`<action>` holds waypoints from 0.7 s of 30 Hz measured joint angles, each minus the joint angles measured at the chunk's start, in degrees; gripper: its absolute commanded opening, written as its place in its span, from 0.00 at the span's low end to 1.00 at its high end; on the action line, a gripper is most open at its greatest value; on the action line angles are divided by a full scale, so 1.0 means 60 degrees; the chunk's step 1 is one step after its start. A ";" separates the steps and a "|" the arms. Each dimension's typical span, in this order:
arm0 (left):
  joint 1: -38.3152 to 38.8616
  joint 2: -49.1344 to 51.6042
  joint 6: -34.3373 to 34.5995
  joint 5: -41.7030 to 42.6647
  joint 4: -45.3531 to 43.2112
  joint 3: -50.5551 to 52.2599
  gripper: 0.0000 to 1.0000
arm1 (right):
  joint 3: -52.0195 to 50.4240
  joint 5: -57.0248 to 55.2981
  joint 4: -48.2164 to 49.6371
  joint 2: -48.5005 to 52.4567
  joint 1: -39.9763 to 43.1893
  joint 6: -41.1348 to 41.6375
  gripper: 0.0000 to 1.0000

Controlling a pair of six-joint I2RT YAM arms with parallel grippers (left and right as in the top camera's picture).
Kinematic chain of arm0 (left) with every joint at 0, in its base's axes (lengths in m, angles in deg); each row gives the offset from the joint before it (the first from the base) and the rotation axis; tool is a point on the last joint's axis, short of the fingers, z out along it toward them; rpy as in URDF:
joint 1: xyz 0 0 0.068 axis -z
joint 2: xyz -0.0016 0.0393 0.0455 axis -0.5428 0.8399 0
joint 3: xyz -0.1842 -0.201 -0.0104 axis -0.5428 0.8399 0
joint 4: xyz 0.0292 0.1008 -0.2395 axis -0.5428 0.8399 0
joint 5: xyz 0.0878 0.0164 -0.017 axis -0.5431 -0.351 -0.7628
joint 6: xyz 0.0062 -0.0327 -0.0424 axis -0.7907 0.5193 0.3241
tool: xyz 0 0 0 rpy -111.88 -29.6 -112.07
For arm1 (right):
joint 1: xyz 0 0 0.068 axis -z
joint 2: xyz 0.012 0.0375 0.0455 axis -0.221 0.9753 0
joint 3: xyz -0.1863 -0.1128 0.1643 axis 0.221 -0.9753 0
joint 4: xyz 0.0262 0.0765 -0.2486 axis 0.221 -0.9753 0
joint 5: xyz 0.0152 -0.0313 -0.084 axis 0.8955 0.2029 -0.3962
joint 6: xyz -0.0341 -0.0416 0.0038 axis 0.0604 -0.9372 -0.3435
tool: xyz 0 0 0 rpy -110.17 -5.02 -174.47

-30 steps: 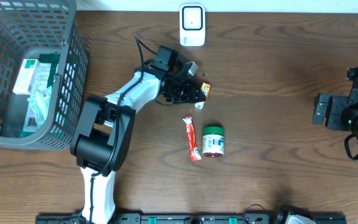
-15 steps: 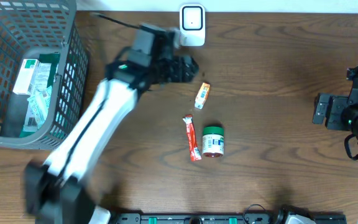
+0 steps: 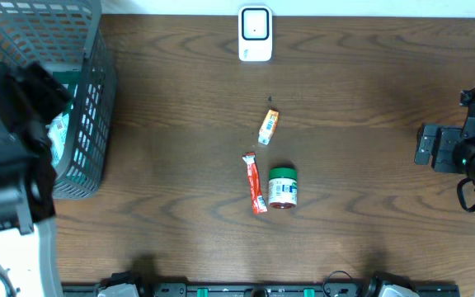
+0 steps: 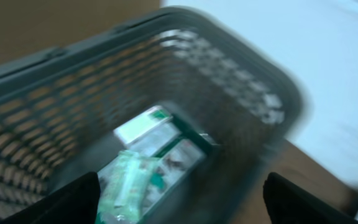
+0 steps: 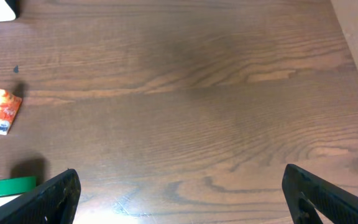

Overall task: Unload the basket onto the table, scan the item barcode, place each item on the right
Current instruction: 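Reach the left gripper into the basket toward the wipes pack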

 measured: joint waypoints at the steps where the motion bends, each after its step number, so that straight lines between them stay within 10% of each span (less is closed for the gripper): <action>1: -0.0302 0.0222 0.0044 0.0022 0.0098 0.0000 0.93 | 0.0000 -0.0004 0.0000 0.0000 0.0000 0.0000 0.99; 21: -0.2018 0.7078 -0.0244 0.1049 0.0452 0.0000 0.98 | 0.0000 0.0000 0.0000 0.0000 0.0000 0.0000 0.99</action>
